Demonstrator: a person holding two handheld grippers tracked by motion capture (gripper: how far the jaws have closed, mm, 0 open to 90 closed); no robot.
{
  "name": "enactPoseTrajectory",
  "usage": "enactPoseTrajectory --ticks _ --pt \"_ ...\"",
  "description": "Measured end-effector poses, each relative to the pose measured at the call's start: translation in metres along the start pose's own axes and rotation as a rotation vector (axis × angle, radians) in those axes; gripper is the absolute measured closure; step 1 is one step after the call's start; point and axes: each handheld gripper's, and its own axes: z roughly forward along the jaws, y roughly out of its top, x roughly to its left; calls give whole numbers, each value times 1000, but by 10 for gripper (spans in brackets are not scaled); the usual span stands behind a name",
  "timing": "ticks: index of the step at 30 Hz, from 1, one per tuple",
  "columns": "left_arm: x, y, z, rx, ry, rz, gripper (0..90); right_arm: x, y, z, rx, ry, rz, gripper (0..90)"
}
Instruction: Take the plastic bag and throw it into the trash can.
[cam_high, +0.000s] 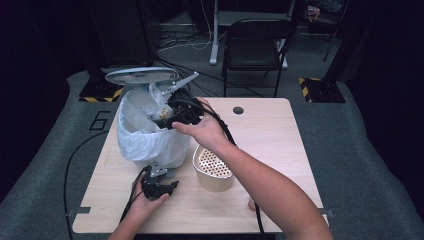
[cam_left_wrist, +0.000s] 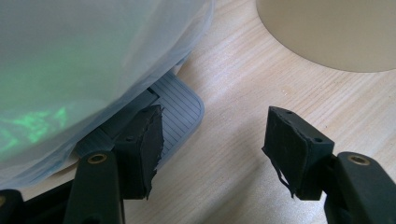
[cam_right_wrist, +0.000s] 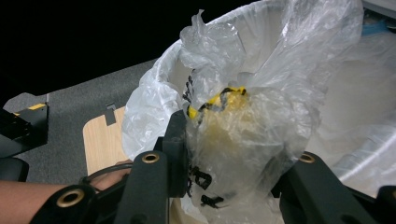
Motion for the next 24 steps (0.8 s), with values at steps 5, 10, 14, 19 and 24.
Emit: enactPoseTrajectory --ticks 5,10,14,19,24 --pt "0 0 0 -2 1 0 373 1 1 8 -1 3 -3 642" --pt "0 0 0 3 -1 -1 373 5 5 20 -4 7 -12 642" --pt "0 0 0 -3 2 1 373 4 7 29 -4 -6 -22 642" --pt "0 0 0 2 1 1 373 -1 8 36 -2 -12 -6 642" --pt "0 0 0 1 1 1 373 -8 10 45 3 -26 17 641"
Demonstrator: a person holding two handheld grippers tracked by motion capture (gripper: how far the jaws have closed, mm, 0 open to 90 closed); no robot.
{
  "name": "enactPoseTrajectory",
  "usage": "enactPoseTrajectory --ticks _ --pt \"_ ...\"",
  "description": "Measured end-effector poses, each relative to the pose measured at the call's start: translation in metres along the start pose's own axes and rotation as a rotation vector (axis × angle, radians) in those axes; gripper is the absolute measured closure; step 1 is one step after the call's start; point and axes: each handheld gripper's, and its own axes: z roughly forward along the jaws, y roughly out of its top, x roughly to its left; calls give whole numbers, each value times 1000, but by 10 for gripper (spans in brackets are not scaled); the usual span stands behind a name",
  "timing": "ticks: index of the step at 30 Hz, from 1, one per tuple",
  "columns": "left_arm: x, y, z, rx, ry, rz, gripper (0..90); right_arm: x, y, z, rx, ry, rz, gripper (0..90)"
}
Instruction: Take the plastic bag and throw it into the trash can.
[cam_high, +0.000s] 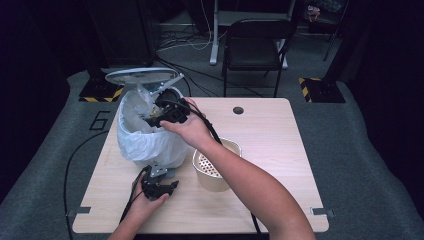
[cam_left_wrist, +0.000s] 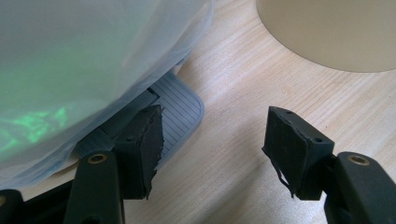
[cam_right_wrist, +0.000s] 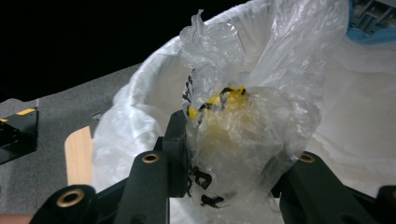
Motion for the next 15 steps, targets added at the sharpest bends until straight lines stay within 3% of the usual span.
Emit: enactPoseTrajectory --ticks 15 --pt "1 0 -1 13 -7 6 374 -5 1 21 15 -45 5 621"
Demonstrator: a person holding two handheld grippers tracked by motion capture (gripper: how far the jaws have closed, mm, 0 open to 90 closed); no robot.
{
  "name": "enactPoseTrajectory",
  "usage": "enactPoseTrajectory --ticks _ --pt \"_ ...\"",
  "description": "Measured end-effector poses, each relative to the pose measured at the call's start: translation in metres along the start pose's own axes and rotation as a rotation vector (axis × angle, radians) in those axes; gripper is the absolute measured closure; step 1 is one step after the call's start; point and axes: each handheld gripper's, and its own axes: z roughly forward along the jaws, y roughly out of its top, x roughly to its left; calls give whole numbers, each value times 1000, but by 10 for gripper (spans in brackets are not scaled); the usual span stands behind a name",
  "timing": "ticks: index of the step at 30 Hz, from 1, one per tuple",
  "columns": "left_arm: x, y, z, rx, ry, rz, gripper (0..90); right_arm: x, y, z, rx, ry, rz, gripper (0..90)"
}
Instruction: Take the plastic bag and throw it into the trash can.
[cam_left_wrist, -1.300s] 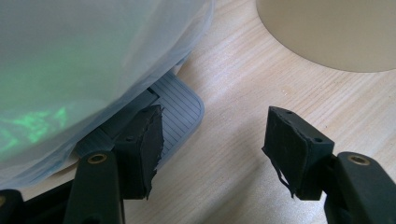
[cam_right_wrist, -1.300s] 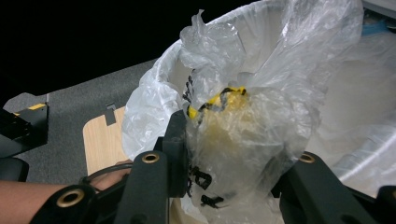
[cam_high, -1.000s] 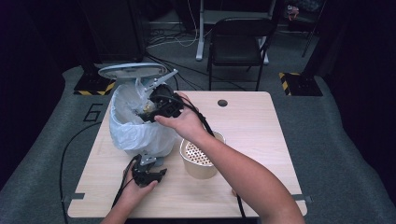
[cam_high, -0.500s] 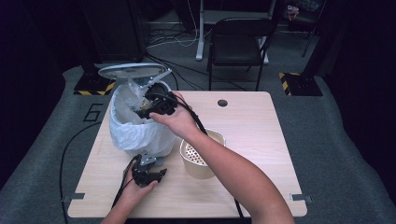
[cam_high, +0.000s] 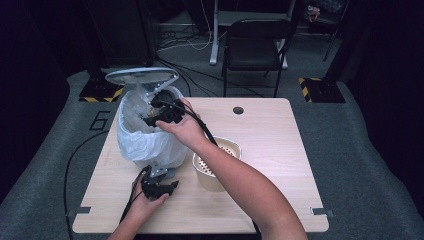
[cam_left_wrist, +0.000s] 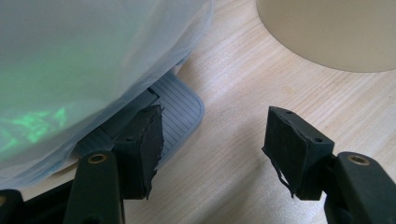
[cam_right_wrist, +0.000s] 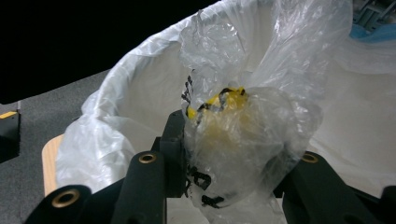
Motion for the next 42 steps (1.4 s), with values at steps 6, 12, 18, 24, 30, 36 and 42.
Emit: enactPoseTrajectory --ticks 6,12,18,24,30,36,42 --pt "0 0 0 0 0 0 373 -3 0 4 -2 -7 18 448" --pt "0 0 0 1 0 0 373 -6 0 1 -21 -26 49 256" --pt "0 0 0 2 1 0 373 -3 0 -4 -29 -14 38 258" --pt "-1 0 1 -11 7 -7 373 2 -3 -16 -43 -18 11 287" --pt "-1 0 1 -10 9 -7 373 7 -7 -39 -60 -17 -14 303" --pt "-1 0 1 -10 9 -8 374 8 -12 -62 -96 -10 -6 330" --pt "-1 -1 2 -22 13 -8 374 7 -17 -73 -114 4 3 332"
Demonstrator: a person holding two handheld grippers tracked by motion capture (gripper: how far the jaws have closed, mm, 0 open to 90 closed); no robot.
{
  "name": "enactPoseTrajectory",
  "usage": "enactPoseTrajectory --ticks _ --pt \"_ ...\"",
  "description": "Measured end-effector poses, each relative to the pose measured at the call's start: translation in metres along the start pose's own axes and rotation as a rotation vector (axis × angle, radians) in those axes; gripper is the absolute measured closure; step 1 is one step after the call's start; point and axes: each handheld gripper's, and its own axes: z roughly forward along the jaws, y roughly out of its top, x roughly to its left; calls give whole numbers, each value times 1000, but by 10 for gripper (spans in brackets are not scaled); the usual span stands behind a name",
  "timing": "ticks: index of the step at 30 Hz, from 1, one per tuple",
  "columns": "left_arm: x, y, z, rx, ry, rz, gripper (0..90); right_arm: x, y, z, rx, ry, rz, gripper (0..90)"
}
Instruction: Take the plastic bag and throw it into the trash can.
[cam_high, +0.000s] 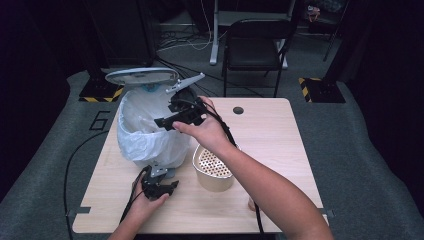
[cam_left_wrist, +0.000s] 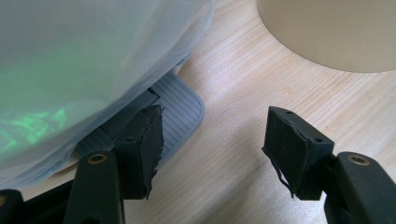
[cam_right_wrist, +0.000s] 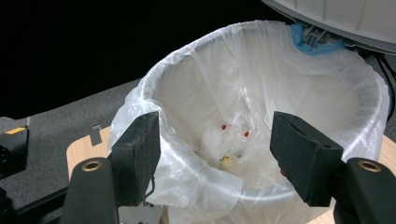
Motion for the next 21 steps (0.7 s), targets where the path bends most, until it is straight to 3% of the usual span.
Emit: enactPoseTrajectory --ticks 15,16,21 --pt "-1 0 0 -4 6 -5 373 4 -19 -23 -5 -38 -15 360" --pt "0 0 -1 10 4 19 373 3 -22 -29 -8 -45 -11 366" --pt "0 0 0 9 6 21 373 1 -28 -38 -9 -53 -9 369"
